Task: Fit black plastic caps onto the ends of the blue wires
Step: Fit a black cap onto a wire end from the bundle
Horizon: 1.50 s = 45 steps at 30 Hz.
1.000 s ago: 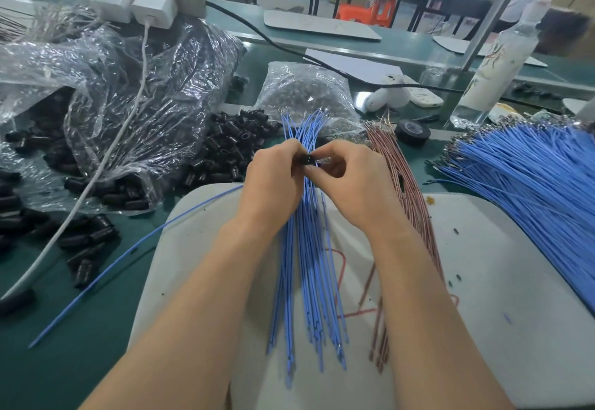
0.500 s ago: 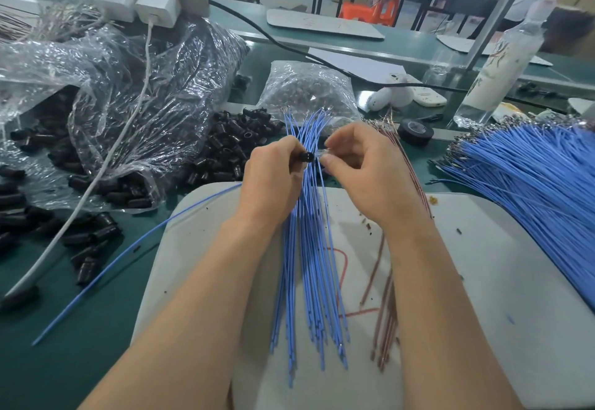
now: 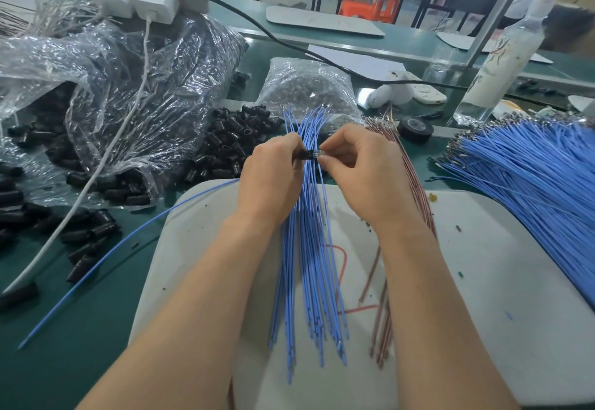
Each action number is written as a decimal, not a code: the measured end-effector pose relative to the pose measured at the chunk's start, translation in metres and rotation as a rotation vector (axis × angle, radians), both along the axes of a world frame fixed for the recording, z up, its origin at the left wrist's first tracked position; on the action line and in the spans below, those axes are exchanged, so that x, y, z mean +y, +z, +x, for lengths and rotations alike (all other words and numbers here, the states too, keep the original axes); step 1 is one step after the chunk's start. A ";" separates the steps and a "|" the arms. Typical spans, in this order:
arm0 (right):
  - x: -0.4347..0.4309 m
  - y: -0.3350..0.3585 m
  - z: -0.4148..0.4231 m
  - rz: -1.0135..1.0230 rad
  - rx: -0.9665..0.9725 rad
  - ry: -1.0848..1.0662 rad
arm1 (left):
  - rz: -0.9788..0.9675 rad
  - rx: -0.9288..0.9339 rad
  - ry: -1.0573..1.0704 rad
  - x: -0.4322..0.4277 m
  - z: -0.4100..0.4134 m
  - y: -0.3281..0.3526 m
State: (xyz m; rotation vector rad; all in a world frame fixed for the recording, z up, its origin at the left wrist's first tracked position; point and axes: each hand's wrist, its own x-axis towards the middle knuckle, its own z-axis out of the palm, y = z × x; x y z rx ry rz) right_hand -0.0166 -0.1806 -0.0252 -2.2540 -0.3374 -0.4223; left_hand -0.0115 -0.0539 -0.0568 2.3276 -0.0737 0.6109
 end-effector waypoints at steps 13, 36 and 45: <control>0.001 -0.002 0.000 -0.021 -0.009 -0.028 | 0.039 0.012 0.006 -0.001 0.001 -0.002; 0.000 -0.002 0.000 -0.046 -0.018 -0.038 | 0.058 0.011 0.011 -0.001 0.001 -0.003; 0.002 -0.004 0.002 -0.068 -0.015 -0.049 | 0.093 0.008 0.010 0.000 0.002 -0.004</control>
